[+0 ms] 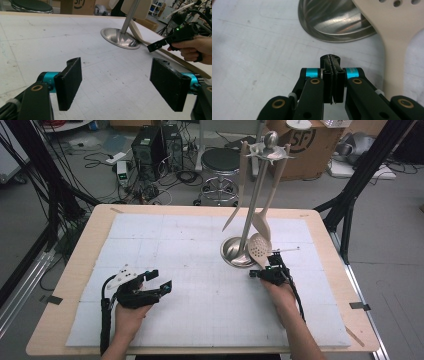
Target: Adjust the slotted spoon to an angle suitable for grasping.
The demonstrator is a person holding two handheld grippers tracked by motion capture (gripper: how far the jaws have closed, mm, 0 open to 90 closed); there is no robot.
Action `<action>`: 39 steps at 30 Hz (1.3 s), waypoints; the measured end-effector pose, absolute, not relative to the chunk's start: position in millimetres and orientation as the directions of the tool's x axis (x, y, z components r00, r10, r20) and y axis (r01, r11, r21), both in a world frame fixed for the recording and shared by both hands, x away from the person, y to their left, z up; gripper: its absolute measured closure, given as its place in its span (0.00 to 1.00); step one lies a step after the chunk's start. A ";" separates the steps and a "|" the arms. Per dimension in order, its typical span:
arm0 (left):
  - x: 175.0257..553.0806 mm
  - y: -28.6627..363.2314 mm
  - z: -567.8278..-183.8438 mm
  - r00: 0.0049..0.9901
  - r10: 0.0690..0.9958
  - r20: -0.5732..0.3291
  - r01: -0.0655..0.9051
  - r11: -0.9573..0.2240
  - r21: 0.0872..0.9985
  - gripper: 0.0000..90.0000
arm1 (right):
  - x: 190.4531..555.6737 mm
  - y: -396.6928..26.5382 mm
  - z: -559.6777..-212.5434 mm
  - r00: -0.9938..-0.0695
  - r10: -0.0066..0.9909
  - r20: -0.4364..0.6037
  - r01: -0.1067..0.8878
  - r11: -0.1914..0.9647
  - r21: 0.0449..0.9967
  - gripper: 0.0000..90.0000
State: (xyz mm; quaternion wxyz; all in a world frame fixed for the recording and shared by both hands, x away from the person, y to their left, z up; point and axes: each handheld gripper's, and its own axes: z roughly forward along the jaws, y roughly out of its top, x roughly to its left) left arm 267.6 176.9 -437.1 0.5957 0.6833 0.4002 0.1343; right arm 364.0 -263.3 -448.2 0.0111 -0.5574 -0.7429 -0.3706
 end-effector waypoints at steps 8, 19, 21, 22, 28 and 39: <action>267.6 176.9 -437.3 0.644 0.707 -0.293 0.388 0.028 0.921 0.29 | 364.6 -275.6 -452.3 -0.336 0.837 0.432 0.851 0.074 0.520 1.00; 267.4 177.3 -437.6 0.645 0.707 -0.291 0.389 0.024 0.921 0.29 | 360.1 -303.9 -455.2 -0.229 0.848 0.477 0.854 -0.059 0.517 1.00; 267.3 177.1 -437.5 0.645 0.709 -0.286 0.389 0.018 0.921 0.29 | 359.9 -308.8 -455.2 -0.221 0.849 0.480 0.859 -0.064 0.508 1.00; 267.4 177.0 -437.5 0.645 0.709 -0.285 0.388 0.017 0.921 0.29 | 359.9 -311.5 -454.8 -0.221 0.852 0.475 0.858 -0.062 0.510 1.00; 267.4 176.3 -437.6 0.647 0.709 -0.281 0.387 0.012 0.922 0.29 | 357.0 -325.7 -454.0 -0.203 0.863 0.462 0.856 -0.073 0.512 1.00; 267.2 176.0 -437.6 0.650 0.706 -0.282 0.386 0.013 0.923 0.29 | 344.3 -340.9 -454.3 -0.206 0.868 0.452 0.844 -0.076 0.531 1.00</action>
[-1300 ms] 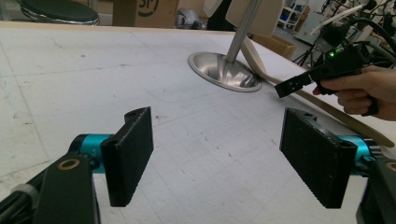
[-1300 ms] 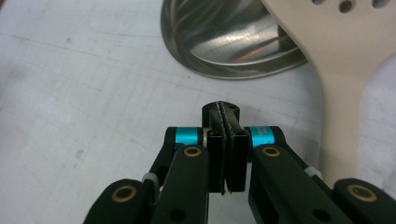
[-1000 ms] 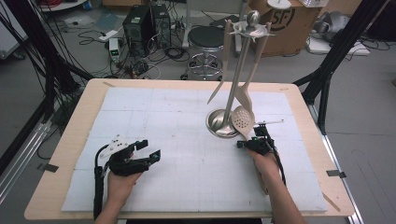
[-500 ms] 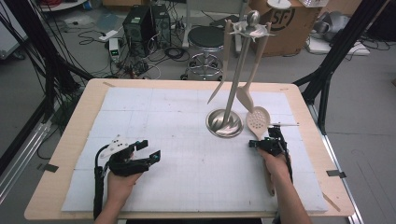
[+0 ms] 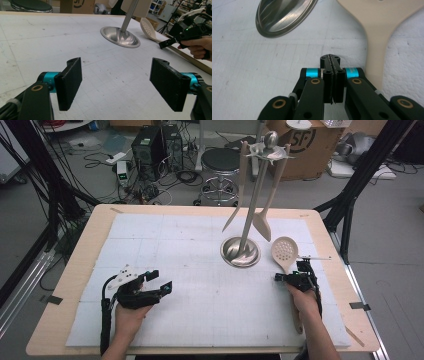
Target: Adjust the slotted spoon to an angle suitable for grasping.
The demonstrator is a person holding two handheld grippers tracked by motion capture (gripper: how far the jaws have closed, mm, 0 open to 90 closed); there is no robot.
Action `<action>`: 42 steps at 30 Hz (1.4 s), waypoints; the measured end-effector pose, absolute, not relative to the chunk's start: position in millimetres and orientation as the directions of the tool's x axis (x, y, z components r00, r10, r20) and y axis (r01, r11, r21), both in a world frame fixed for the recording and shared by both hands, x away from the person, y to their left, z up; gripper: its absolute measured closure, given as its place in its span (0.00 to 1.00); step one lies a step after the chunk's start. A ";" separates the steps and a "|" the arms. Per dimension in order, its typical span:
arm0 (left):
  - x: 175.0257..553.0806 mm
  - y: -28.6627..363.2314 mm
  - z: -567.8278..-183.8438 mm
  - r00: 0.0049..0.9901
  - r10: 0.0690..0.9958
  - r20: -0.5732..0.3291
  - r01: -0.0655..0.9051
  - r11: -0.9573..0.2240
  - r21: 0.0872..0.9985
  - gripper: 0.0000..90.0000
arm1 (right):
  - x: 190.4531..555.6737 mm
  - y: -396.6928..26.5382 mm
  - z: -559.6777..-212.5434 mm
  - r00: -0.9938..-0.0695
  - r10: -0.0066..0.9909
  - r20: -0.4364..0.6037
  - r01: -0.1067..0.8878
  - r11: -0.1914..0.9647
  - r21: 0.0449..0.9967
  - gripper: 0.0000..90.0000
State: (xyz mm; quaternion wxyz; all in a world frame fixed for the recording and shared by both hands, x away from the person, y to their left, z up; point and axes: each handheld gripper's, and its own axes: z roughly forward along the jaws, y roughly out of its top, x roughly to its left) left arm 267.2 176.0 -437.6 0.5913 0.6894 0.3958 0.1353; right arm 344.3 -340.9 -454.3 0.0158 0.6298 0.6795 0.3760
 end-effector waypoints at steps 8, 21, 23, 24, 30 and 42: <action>267.5 175.4 -437.6 0.651 0.704 -0.283 0.384 0.016 0.923 0.29 | 323.7 -358.5 -443.3 -0.230 0.849 0.476 0.798 -0.115 0.592 1.00; 267.4 173.9 -437.5 0.649 0.708 -0.278 0.386 0.009 0.922 0.29 | 273.1 -403.6 -461.2 -0.205 0.826 0.525 0.766 -0.199 0.611 1.00; 267.2 173.4 -437.2 0.651 0.708 -0.276 0.381 0.010 0.924 0.30 | 271.3 -405.6 -461.3 -0.212 0.815 0.539 0.770 -0.199 0.606 1.00; 267.1 173.2 -437.1 0.651 0.708 -0.275 0.380 0.011 0.925 0.30 | 269.7 -406.0 -459.9 -0.209 0.818 0.536 0.771 -0.199 0.605 1.00; 266.8 172.6 -437.0 0.651 0.710 -0.269 0.377 0.005 0.926 0.30 | 252.0 -404.9 -465.3 -0.217 0.829 0.515 0.795 -0.157 0.586 1.00; 266.8 169.7 -436.2 0.663 0.698 -0.270 0.374 0.003 0.927 0.30 | 231.9 -368.5 -466.2 -0.281 0.819 0.499 0.795 -0.093 0.599 1.00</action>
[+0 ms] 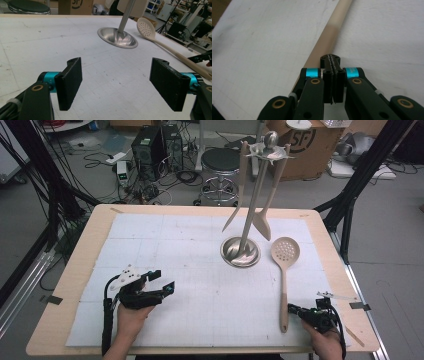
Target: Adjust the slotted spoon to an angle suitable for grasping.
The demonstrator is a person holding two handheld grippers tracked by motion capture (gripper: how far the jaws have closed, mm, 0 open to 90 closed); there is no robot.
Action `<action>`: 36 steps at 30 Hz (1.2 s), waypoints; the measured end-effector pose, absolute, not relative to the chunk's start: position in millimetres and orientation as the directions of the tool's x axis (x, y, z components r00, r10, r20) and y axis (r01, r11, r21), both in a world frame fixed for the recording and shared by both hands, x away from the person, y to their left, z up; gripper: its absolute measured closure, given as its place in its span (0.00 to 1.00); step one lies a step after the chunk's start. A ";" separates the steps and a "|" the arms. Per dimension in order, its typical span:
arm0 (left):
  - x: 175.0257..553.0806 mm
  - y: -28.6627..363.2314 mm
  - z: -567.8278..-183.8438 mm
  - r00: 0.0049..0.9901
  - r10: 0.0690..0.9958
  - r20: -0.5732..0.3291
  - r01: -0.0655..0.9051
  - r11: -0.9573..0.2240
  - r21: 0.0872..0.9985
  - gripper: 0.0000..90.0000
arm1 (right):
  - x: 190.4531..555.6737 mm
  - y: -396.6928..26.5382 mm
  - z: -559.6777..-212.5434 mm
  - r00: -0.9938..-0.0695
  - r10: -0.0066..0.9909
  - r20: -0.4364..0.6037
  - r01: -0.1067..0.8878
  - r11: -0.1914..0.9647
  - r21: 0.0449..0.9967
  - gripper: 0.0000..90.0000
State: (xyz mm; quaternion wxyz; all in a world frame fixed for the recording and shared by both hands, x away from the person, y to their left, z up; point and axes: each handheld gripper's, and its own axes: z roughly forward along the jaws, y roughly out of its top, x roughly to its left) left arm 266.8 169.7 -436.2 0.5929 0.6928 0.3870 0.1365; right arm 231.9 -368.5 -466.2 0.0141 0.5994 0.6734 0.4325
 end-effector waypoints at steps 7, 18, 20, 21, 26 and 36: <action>267.6 170.2 -436.7 0.658 0.703 -0.269 0.376 0.002 0.926 0.30 | 239.8 -350.7 -467.3 -0.347 0.791 0.504 0.796 -0.036 0.605 1.00; 269.8 169.0 -438.8 0.657 0.708 -0.259 0.378 -0.012 0.926 0.30 | 254.2 -322.3 -467.7 -0.433 0.764 0.478 0.780 0.052 0.624 1.00; 269.7 167.8 -439.0 0.659 0.708 -0.255 0.377 -0.017 0.926 0.30 | 256.2 -317.9 -467.0 -0.441 0.762 0.474 0.779 0.064 0.624 1.00; 269.8 167.1 -439.1 0.659 0.708 -0.253 0.377 -0.019 0.926 0.30 | 257.6 -316.7 -467.7 -0.451 0.761 0.468 0.772 0.069 0.632 1.00; 269.6 165.8 -439.3 0.656 0.712 -0.249 0.382 -0.029 0.924 0.30 | 261.2 -315.1 -468.6 -0.458 0.749 0.478 0.774 0.073 0.629 1.00; 270.0 162.6 -440.7 0.663 0.708 -0.242 0.381 -0.042 0.924 0.30 | 275.1 -303.6 -470.1 -0.460 0.726 0.510 0.789 0.070 0.611 1.00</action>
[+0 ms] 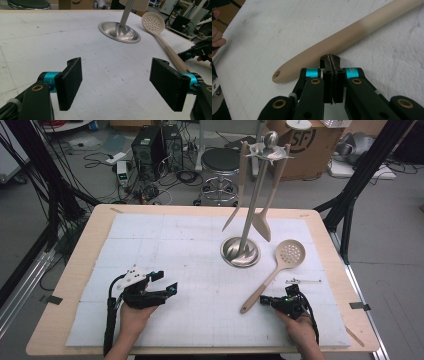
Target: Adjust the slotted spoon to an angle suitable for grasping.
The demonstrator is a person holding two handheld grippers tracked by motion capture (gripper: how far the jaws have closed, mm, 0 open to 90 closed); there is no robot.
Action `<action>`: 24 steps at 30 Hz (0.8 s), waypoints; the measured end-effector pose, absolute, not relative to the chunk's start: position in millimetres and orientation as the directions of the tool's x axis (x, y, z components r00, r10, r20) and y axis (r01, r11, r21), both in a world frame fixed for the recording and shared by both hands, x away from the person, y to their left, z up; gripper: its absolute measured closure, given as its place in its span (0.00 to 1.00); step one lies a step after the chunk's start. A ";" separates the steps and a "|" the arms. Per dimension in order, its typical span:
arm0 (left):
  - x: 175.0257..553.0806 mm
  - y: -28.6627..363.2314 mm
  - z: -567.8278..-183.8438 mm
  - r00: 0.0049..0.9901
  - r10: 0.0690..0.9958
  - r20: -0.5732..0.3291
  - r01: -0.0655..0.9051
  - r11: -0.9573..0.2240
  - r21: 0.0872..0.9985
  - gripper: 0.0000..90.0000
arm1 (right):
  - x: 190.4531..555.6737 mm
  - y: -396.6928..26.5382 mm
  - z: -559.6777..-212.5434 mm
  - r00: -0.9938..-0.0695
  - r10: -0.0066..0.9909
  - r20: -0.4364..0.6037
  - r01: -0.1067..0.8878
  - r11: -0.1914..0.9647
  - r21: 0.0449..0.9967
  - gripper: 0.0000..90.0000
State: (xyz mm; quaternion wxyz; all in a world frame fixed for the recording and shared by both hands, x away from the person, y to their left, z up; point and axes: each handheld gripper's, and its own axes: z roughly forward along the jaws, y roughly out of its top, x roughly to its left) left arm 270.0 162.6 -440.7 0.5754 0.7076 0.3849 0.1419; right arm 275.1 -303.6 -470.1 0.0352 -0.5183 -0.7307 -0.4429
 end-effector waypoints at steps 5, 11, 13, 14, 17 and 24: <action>269.4 162.3 -440.9 0.666 0.705 -0.244 0.383 -0.042 0.923 0.30 | 277.6 -300.8 -470.2 -0.461 0.725 0.511 0.789 0.072 0.611 1.00; 270.2 161.4 -441.7 0.665 0.707 -0.240 0.385 -0.049 0.922 0.30 | 280.4 -298.6 -470.4 -0.457 0.722 0.519 0.794 0.068 0.605 1.00; 271.4 161.3 -442.0 0.664 0.708 -0.243 0.383 -0.043 0.923 0.30 | 283.2 -295.4 -470.1 -0.458 0.722 0.518 0.794 0.071 0.603 1.00; 271.8 161.5 -441.9 0.662 0.710 -0.241 0.382 -0.043 0.923 0.30 | 285.0 -293.4 -470.1 -0.458 0.722 0.518 0.794 0.071 0.604 1.00; 272.3 161.7 -442.1 0.662 0.710 -0.240 0.381 -0.042 0.924 0.30 | 291.3 -286.6 -470.3 -0.466 0.724 0.509 0.787 0.076 0.613 1.00; 270.7 162.7 -442.0 0.662 0.710 -0.239 0.384 -0.047 0.922 0.30 | 307.8 -276.1 -470.3 -0.471 0.712 0.521 0.793 0.084 0.604 1.00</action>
